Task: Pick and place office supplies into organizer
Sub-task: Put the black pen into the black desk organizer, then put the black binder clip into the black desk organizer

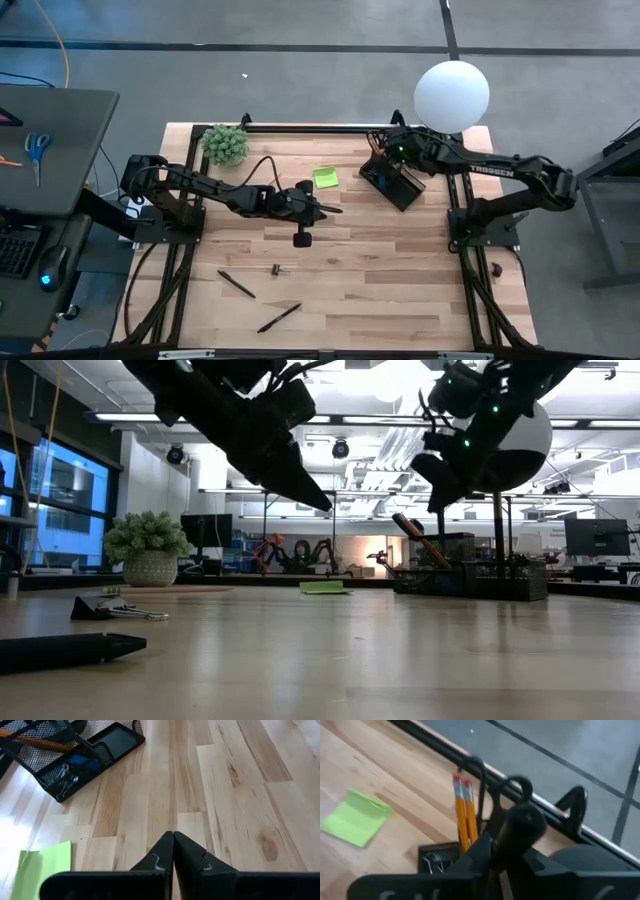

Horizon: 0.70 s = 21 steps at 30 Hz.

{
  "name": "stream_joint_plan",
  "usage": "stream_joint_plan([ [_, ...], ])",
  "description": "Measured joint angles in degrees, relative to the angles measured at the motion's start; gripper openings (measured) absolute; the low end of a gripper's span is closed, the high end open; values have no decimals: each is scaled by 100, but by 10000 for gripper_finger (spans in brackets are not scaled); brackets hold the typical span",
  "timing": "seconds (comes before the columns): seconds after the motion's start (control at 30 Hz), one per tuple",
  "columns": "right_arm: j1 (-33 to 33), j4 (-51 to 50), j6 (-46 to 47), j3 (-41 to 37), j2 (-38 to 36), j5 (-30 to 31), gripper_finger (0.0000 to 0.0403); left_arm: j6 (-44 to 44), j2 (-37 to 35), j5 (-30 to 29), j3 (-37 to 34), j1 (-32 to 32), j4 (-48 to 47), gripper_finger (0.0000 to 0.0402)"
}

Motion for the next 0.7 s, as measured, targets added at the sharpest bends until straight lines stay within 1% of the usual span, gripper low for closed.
stream_joint_plan([
  [0.07,-2,167,7,-119,0,-69,47,0,0,0,0,0,3,2],
  [0.13,0,376,36,-273,0,-185,39,8,-5,0,0,0,4,2],
  [0.23,-2,443,81,-448,2,-356,27,7,-68,4,2,-16,38,3],
  [0.33,-2,419,7,-498,0,-333,30,11,-164,-53,0,-111,11,3],
  [0.4,10,355,-4,-501,2,-276,50,61,-233,-304,2,-276,138,3],
  [0.5,62,347,-88,-501,2,-158,100,271,-390,-932,2,-619,270,3],
  [0.53,88,334,-127,-501,2,-145,118,312,-436,-1059,4,-717,281,3],
  [0.7,214,318,-171,-501,2,-209,200,304,-527,-1019,4,-903,189,3],
])
